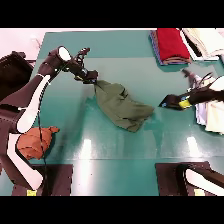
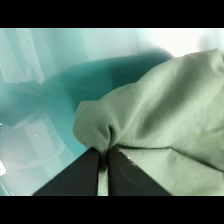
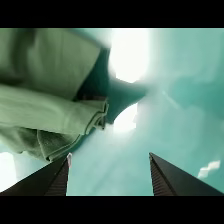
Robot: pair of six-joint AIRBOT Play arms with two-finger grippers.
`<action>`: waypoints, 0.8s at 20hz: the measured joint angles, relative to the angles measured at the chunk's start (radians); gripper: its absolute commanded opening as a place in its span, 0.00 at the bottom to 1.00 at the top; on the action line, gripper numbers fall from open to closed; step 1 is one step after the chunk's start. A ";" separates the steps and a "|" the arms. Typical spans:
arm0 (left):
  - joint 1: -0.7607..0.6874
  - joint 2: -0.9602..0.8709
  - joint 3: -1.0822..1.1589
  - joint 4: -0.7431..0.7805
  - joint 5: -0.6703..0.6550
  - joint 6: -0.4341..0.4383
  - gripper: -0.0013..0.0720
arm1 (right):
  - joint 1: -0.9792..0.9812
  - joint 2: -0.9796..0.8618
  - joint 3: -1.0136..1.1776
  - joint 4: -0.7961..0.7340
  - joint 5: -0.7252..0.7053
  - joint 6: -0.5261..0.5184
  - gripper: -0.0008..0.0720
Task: Fold the shirts.
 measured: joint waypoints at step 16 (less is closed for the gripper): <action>-0.018 0.557 0.016 0.224 0.043 0.011 0.05 | 0.058 0.101 0.422 0.289 -0.045 -0.151 0.04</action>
